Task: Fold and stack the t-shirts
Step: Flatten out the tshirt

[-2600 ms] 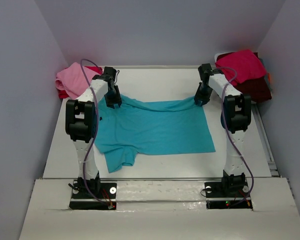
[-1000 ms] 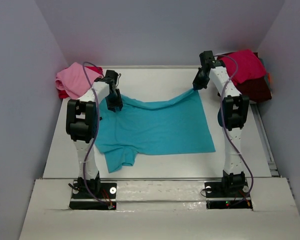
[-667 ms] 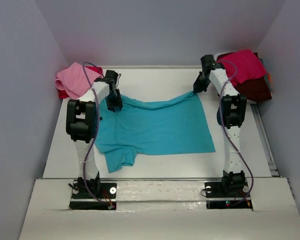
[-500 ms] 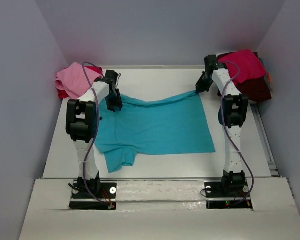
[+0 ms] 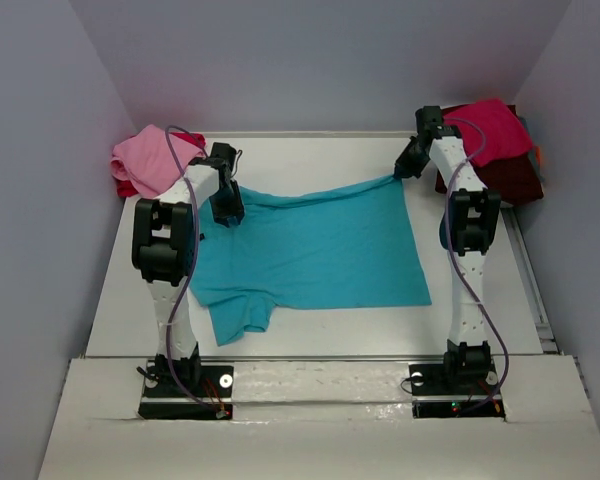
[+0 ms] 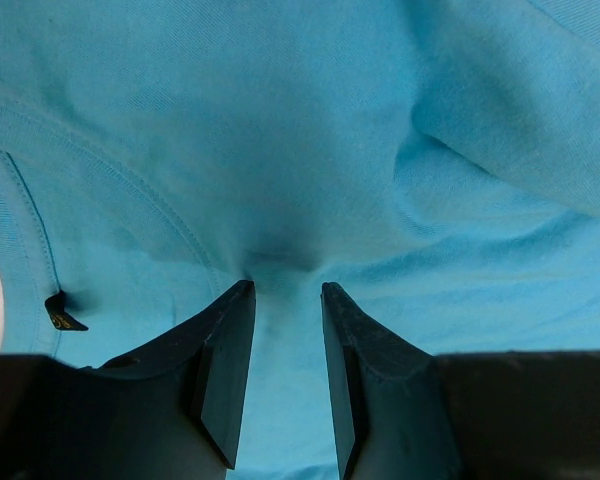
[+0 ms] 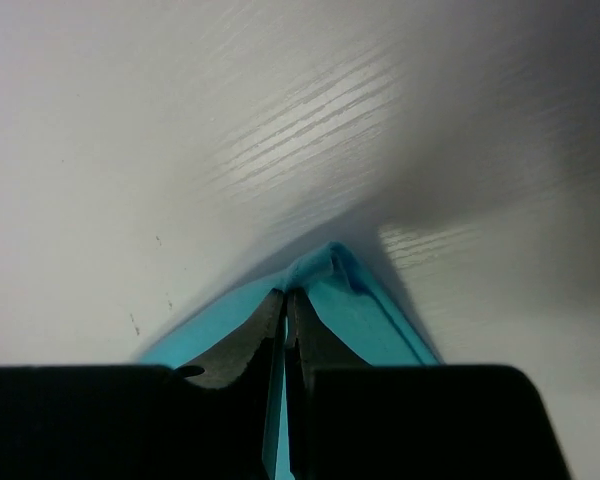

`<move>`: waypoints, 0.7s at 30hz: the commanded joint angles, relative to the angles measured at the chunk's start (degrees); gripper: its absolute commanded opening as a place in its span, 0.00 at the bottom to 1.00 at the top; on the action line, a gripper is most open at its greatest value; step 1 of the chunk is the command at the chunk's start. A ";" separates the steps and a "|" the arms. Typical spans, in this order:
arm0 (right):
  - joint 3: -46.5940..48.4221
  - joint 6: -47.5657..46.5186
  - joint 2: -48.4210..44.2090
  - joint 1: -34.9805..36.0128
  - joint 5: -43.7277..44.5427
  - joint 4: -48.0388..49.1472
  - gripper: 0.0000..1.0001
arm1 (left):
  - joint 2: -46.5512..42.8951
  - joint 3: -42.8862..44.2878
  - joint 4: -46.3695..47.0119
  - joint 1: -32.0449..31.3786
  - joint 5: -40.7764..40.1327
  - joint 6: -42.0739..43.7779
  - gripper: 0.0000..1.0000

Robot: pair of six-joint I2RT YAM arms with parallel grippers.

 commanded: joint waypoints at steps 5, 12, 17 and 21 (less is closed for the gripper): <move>2.63 1.11 1.35 -1.69 -1.26 6.03 0.10 | -3.49 -0.87 -0.19 -0.09 -1.27 0.90 0.44; 4.39 0.94 2.23 -2.22 -2.93 8.31 0.26 | -3.76 -1.31 -0.10 -0.09 -1.09 0.90 0.44; 4.39 0.24 1.97 -2.22 -3.64 9.63 0.54 | -4.28 -1.66 -0.02 -0.09 -1.09 0.98 0.45; 3.69 -0.29 1.27 -2.22 -4.25 9.02 0.60 | -4.72 -2.10 0.25 -0.09 -1.09 0.90 0.44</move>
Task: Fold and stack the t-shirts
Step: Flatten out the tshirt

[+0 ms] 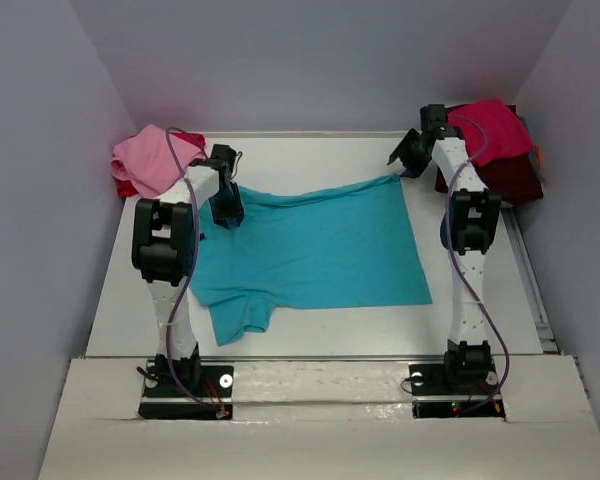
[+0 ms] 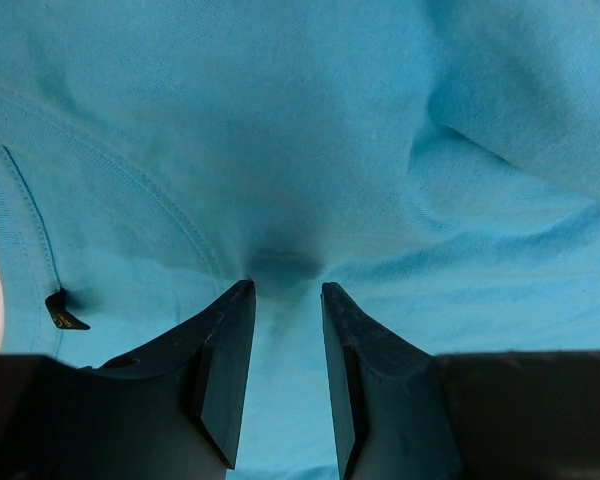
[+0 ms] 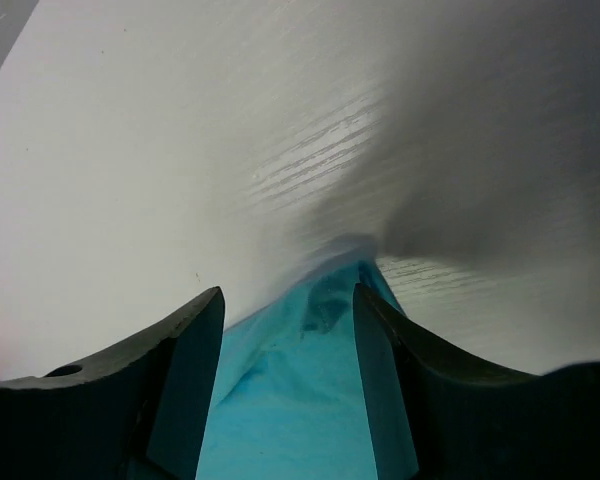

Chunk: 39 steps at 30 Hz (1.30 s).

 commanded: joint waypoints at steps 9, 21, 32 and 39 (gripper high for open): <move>-8.76 -1.91 -9.12 -0.42 -6.50 -1.78 0.44 | -4.95 -1.03 0.58 -0.09 -0.80 0.52 0.45; -29.42 -6.83 -20.47 2.12 -10.64 -5.64 0.28 | -1.34 3.19 -1.35 -0.09 -3.34 -0.53 0.44; -35.76 -9.83 -19.77 6.61 -9.68 -7.32 0.29 | 0.59 -0.58 -2.06 -0.09 -1.42 -1.41 0.45; -39.28 -9.56 -21.09 7.13 -7.31 -7.93 0.29 | 0.07 -5.50 -2.41 -0.09 3.40 -0.71 0.45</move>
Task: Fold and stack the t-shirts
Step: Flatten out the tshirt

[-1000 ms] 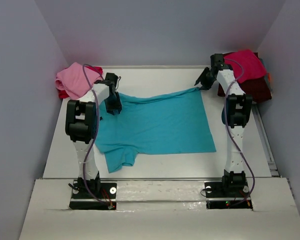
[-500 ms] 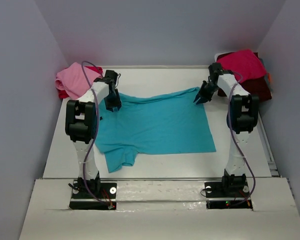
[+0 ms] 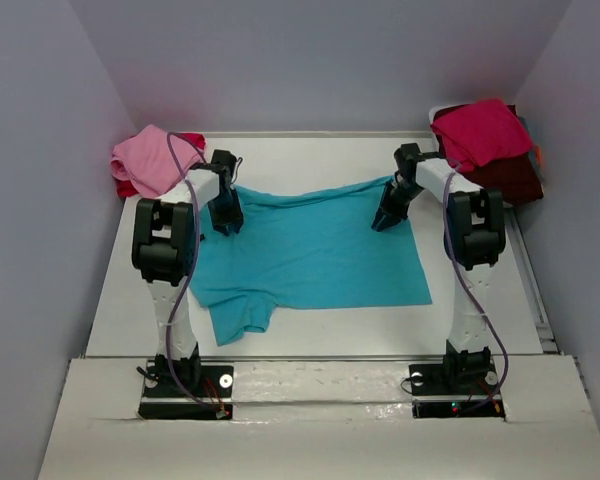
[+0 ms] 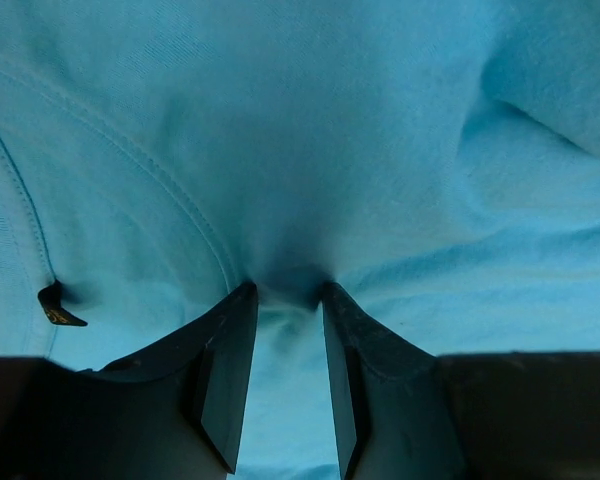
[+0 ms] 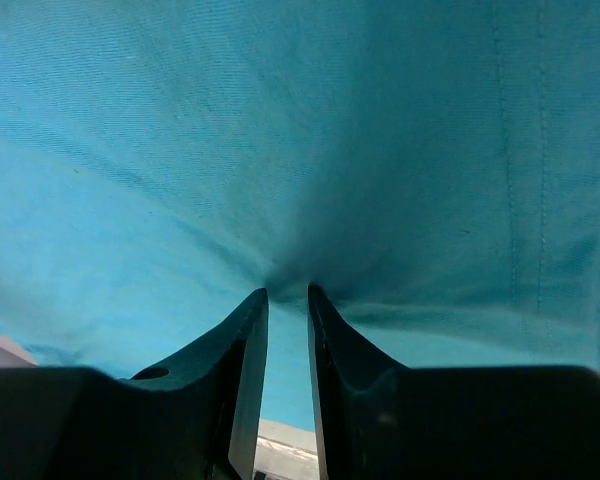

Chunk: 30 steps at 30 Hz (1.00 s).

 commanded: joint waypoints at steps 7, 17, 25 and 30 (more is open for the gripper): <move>-8.12 0.63 -6.22 -0.30 5.34 -0.74 0.30 | -2.59 -8.22 -1.65 -0.11 5.15 0.19 0.44; -18.14 1.16 -12.55 -0.30 6.67 -0.74 0.30 | -8.82 -17.70 -1.03 -0.11 9.27 0.01 0.44; -24.12 1.07 -16.86 -0.30 6.76 -1.45 0.31 | -13.40 -22.37 -1.99 -0.11 10.51 0.36 0.44; -24.74 0.63 -18.00 -0.30 6.67 -1.45 0.31 | -14.11 -19.85 -3.05 -0.11 8.32 0.63 0.44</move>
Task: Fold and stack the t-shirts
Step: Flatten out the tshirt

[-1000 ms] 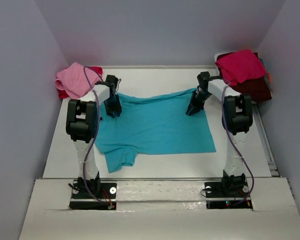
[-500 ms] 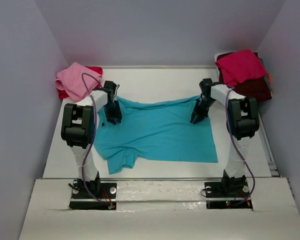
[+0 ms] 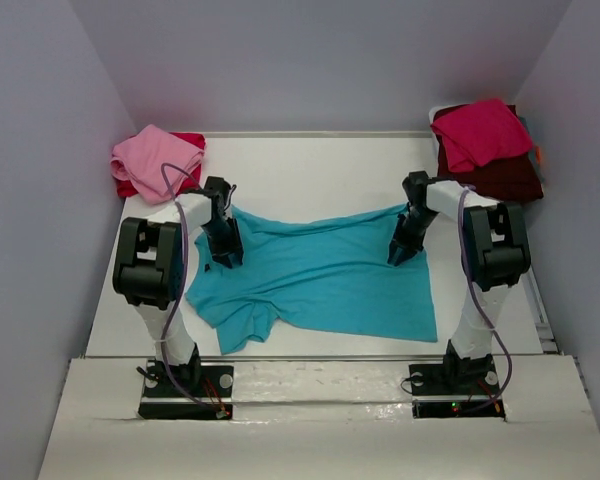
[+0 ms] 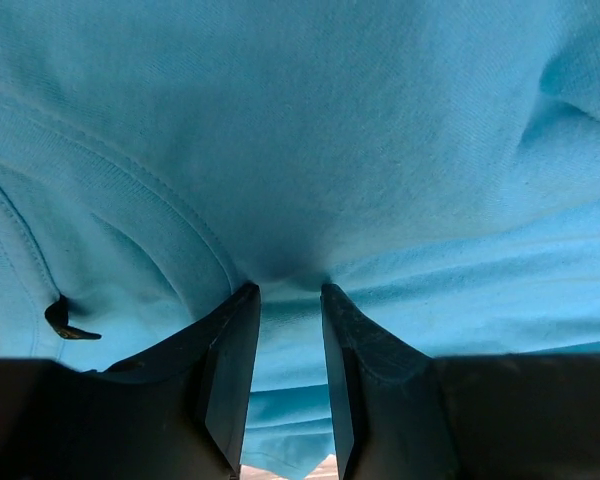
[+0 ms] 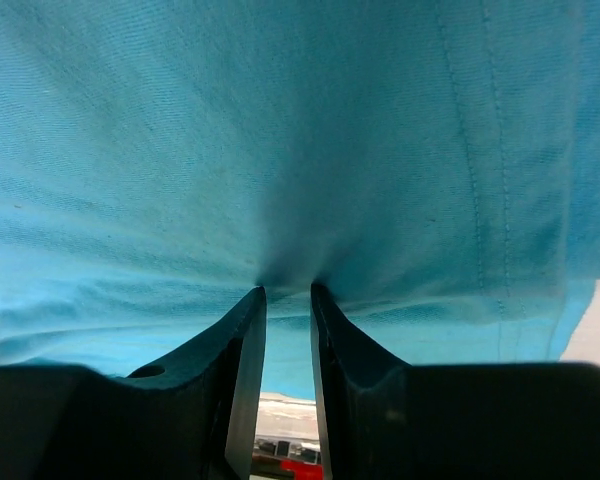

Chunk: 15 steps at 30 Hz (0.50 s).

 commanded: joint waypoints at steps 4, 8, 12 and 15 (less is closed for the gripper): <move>4.07 -0.77 -2.36 -0.23 1.49 -1.21 0.31 | 0.67 8.99 -5.99 -0.13 -5.05 0.69 0.44; 10.15 -1.21 -0.78 -0.23 1.57 -2.08 0.31 | 3.31 17.07 -8.44 -0.13 -7.16 0.69 0.44; 16.21 -1.12 1.25 -0.23 1.93 -3.57 0.31 | 5.86 22.88 -8.89 -0.13 -6.99 0.34 0.44; 20.34 -0.95 3.70 -0.23 1.75 -4.19 0.32 | 8.14 24.38 -8.71 -0.13 -6.64 0.34 0.44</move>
